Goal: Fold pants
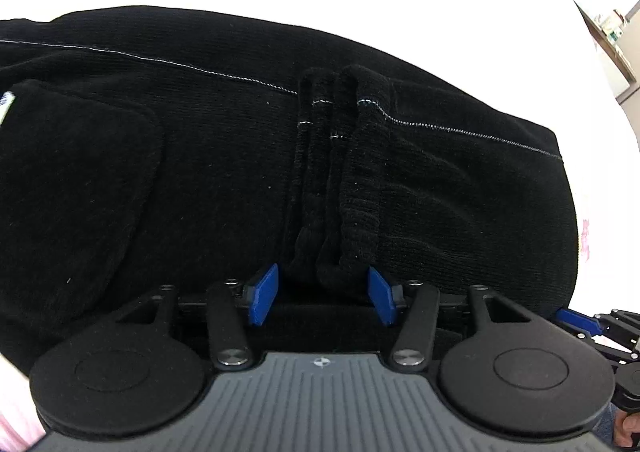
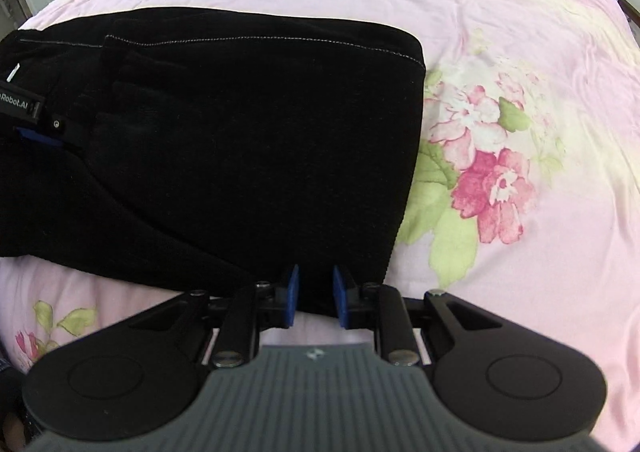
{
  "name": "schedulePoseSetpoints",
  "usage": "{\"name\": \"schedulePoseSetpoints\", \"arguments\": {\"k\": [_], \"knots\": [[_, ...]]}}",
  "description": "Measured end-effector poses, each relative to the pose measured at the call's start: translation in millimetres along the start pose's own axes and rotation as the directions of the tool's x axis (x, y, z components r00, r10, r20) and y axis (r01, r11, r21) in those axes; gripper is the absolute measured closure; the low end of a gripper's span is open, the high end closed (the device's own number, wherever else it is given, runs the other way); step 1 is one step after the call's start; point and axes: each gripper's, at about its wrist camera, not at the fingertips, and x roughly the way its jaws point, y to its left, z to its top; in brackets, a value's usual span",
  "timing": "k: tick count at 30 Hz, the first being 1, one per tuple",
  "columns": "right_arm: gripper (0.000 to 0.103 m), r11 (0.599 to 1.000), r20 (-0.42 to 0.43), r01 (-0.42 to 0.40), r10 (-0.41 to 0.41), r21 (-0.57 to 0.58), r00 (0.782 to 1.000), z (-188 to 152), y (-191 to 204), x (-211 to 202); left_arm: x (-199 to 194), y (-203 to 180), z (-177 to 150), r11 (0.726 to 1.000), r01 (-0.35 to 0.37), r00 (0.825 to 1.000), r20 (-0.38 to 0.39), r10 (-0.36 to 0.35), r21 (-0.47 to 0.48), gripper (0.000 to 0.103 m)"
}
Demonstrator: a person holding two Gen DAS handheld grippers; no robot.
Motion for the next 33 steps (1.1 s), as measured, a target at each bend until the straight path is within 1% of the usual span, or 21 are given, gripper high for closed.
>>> {"name": "schedulePoseSetpoints", "arguments": {"k": [2,5,7,8,9,10,12,13,15,17,18,20,22,24,26,28,29,30,31,33], "knots": [[0.087,1.000,-0.005,0.010,-0.010,-0.022,1.000,0,2,-3,-15,3,-4,1.000,0.008,1.000,0.011,-0.008,-0.007,0.039],[0.086,0.995,-0.010,0.037,-0.039,-0.096,0.999,0,10,-10,-45,13,-13,1.000,-0.001,0.997,0.072,0.001,-0.001,0.039],[0.083,0.987,-0.014,0.062,-0.065,-0.148,0.998,3,18,-16,-66,24,-16,1.000,0.006,0.994,0.113,-0.005,-0.012,0.038],[0.080,0.984,-0.006,0.068,-0.070,-0.166,0.998,5,21,-22,-75,30,-17,1.000,0.003,0.991,0.130,0.000,-0.025,0.037],[0.080,0.981,0.005,0.065,-0.065,-0.180,0.998,7,24,-27,-85,38,-17,0.999,-0.004,0.988,0.154,0.011,-0.045,0.036],[0.078,0.980,0.019,0.056,-0.053,-0.193,0.998,11,28,-34,-95,45,-18,0.998,-0.007,0.982,0.188,0.019,-0.068,0.033],[0.068,0.974,0.047,0.033,-0.023,-0.222,0.999,21,37,-45,-111,60,-17,0.994,0.005,0.970,0.243,0.022,-0.107,0.030],[0.065,0.969,0.059,0.022,-0.007,-0.247,0.998,27,44,-50,-119,69,-18,0.991,0.012,0.963,0.268,0.025,-0.134,0.028],[0.063,0.946,0.087,0.006,0.024,-0.323,0.996,39,64,-57,-131,87,-18,0.984,0.027,0.952,0.305,0.029,-0.178,0.025],[0.055,0.915,0.106,0.010,0.036,-0.404,0.994,51,86,-60,-140,106,-16,0.973,0.043,0.939,0.341,0.037,-0.225,0.021],[0.053,0.899,0.110,0.011,0.042,-0.438,0.993,57,97,-60,-143,116,-16,0.967,0.044,0.935,0.353,0.048,-0.249,0.020],[0.051,0.868,0.116,0.011,0.054,-0.496,0.992,69,118,-58,-143,130,-12,0.951,0.031,0.928,0.363,0.088,-0.309,0.019],[0.051,0.843,0.115,0.012,0.060,-0.538,0.992,82,137,-53,-140,148,-12,0.929,0.026,0.926,0.358,0.117,-0.369,0.019],[0.051,0.821,0.122,0.018,0.063,-0.571,0.991,94,154,-46,-136,171,-11,0.904,0.047,0.929,0.351,0.117,-0.424,0.018],[0.051,0.802,0.128,0.023,0.067,-0.598,0.990,105,175,-41,-130,192,-11,0.881,0.080,0.933,0.347,0.099,-0.467,0.018],[0.051,0.795,0.117,0.007,0.080,-0.607,0.990,118,188,-31,-127,211,-17,0.851,0.107,0.932,0.349,0.094,-0.514,0.018],[0.051,0.792,0.105,-0.010,0.093,-0.610,0.990,124,193,-26,-125,221,-19,0.833,0.112,0.931,0.349,0.102,-0.542,0.018],[0.051,0.787,0.089,-0.026,0.103,-0.616,0.991,130,198,-20,-122,228,-19,0.821,0.114,0.932,0.347,0.107,-0.560,0.018],[0.051,0.778,0.073,-0.040,0.109,-0.627,0.991,136,198,-9,-120,238,-22,0.811,0.117,0.933,0.342,0.108,-0.573,0.018],[0.051,0.749,0.050,-0.052,0.113,-0.660,0.992,145,207,3,-115,249,-22,0.802,0.118,0.936,0.336,0.108,-0.586,0.018]]}}
